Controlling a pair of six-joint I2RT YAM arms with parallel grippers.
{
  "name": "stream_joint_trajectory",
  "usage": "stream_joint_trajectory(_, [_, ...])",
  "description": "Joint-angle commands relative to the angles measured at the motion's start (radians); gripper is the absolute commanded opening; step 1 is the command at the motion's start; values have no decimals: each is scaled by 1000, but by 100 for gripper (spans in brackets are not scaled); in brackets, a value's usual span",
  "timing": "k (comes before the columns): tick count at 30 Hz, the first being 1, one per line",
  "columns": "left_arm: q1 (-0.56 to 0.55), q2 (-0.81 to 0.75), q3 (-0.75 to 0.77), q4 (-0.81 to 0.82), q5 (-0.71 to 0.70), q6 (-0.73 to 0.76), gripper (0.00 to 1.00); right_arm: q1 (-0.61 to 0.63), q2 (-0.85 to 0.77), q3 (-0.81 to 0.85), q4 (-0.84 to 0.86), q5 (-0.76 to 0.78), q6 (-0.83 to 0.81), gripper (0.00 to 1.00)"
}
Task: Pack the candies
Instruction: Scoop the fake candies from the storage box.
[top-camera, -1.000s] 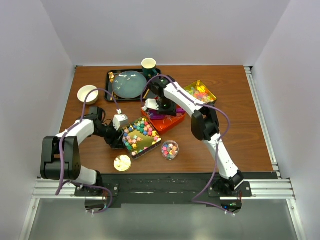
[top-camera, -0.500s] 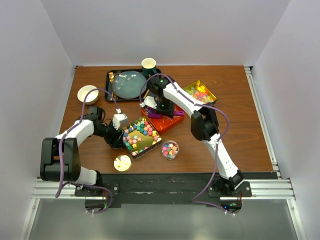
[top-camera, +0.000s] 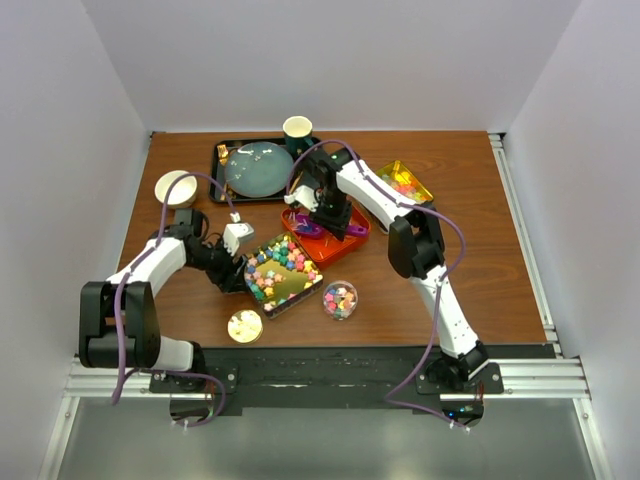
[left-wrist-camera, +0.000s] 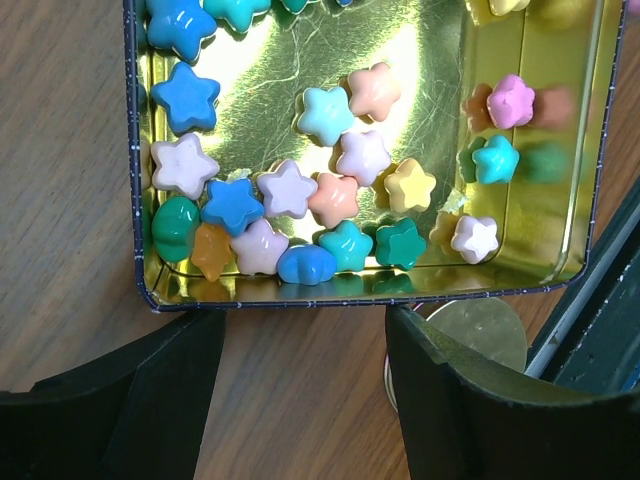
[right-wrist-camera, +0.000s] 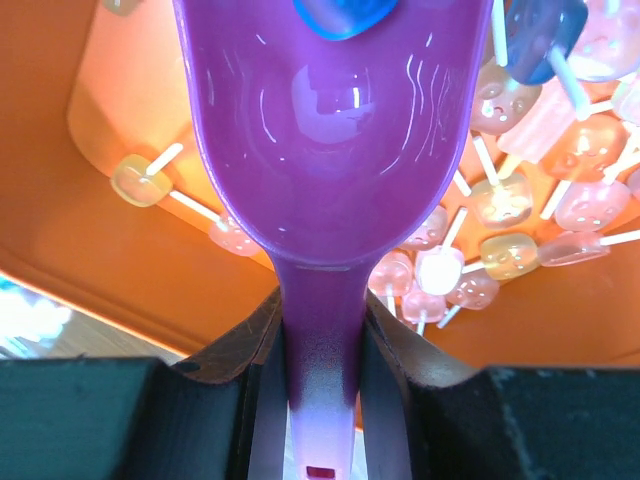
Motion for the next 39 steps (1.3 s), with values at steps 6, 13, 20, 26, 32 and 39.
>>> stream_joint_trajectory(6, [-6, -22, 64, 70, 58, -5, 70, 50, -118, -144, 233, -232, 0, 0])
stream_joint_trajectory(13, [-6, -20, 67, 64, 52, 1, 72, 40, -241, -375, 399, -244, 26, 0])
stream_joint_trajectory(20, [-6, -14, 85, 32, 30, 23, 73, 17, -238, -415, 456, -287, 62, 0])
stream_joint_trajectory(26, [-6, -18, 89, 12, 17, 28, 73, -7, -314, -540, 609, -365, 91, 0])
stream_joint_trajectory(32, [-6, -12, 118, -28, -8, 34, 73, -23, -339, -634, 752, -422, 166, 0])
stream_joint_trajectory(39, [-6, 1, 177, -100, -51, 80, 75, -27, -408, -748, 893, -378, 206, 0])
